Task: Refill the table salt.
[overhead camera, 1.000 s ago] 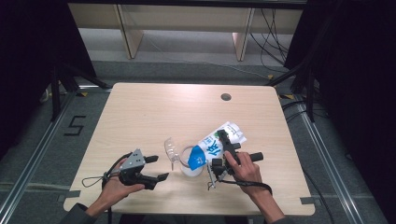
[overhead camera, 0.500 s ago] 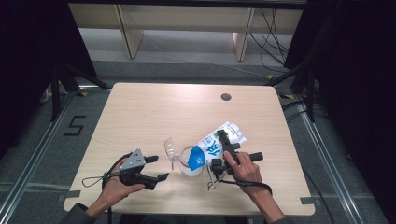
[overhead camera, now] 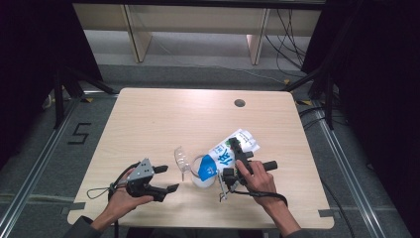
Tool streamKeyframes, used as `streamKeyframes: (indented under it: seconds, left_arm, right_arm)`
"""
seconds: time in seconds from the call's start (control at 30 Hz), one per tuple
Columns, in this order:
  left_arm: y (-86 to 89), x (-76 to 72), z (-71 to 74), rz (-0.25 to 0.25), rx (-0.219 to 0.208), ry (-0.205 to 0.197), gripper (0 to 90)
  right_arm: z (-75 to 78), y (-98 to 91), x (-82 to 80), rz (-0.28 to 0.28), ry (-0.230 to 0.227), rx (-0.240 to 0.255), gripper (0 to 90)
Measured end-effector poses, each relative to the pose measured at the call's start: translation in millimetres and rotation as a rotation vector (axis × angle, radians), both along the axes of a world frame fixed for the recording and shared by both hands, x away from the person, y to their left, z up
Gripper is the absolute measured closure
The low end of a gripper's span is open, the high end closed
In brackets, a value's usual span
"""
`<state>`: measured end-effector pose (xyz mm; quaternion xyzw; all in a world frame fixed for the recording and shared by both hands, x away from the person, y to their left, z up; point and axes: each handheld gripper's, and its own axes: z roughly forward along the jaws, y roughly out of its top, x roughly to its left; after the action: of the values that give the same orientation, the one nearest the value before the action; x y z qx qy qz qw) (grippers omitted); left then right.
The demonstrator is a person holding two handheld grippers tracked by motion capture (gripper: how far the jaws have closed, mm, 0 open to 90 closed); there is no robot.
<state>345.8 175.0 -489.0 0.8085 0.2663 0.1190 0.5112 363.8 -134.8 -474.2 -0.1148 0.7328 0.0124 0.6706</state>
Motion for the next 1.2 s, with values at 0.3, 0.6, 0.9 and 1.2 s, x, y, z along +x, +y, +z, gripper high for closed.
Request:
streamKeyframes:
  seconds: [0.3, 0.6, 0.9, 1.2]
  left_arm:
    - [0.0, 0.0, 0.0, 0.0, 0.0, 0.0, 21.6]
    - [0.0, -0.1, 0.0, 0.0, 0.0, -0.001, 21.7]
    - [0.0, 0.3, -0.2, -0.003, -0.003, 0.001, 21.7]
    - [0.0, 0.1, 0.0, -0.001, 0.0, 0.0, 21.7]
  right_arm:
    - [-0.1, -0.8, 0.0, 0.005, 0.0, 0.003, 55.7]
    - [-0.4, -1.7, 1.8, 0.029, -0.007, 0.023, 55.9]
    - [0.6, -1.4, -0.3, 0.006, -0.005, 0.017, 56.1]
    - [1.4, -0.9, 0.1, 0.009, -0.012, -0.014, 56.4]
